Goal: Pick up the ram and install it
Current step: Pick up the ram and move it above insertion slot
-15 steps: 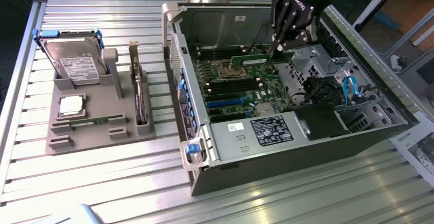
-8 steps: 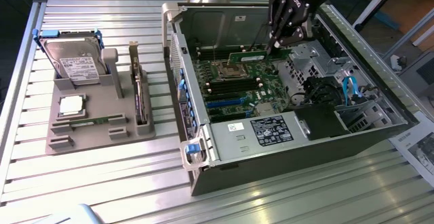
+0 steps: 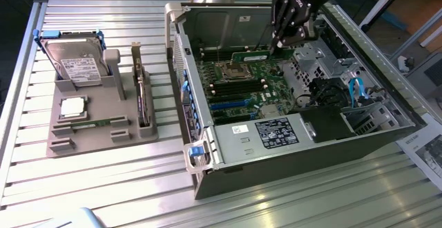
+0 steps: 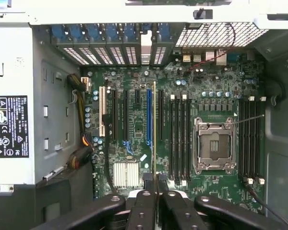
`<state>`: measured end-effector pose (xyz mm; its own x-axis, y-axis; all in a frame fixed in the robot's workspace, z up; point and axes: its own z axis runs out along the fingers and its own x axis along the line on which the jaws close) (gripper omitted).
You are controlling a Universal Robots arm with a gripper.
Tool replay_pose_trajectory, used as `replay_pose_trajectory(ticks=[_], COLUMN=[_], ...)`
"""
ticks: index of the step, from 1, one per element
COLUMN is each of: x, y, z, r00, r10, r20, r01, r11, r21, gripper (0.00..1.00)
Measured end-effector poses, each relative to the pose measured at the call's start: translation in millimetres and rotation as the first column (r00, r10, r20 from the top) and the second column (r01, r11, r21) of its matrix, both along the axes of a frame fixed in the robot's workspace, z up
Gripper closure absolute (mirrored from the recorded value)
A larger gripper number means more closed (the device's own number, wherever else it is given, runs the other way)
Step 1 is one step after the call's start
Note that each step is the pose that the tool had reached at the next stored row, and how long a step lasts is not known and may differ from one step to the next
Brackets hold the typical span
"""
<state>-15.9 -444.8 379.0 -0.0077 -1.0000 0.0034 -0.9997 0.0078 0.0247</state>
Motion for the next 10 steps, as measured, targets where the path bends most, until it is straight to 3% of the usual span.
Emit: replay_pose_trajectory(ticks=[5, 10], x=[-0.1, 0.0], y=[1.5, 16.8], z=[-0.1, -0.1], r00=[1.0000, 1.0000], r10=[0.000, 0.000], r20=[0.0000, 0.0005], r01=[0.000, 0.000], r11=[1.0000, 1.0000], r21=[0.0000, 0.0001], gripper=[0.88, 0.88])
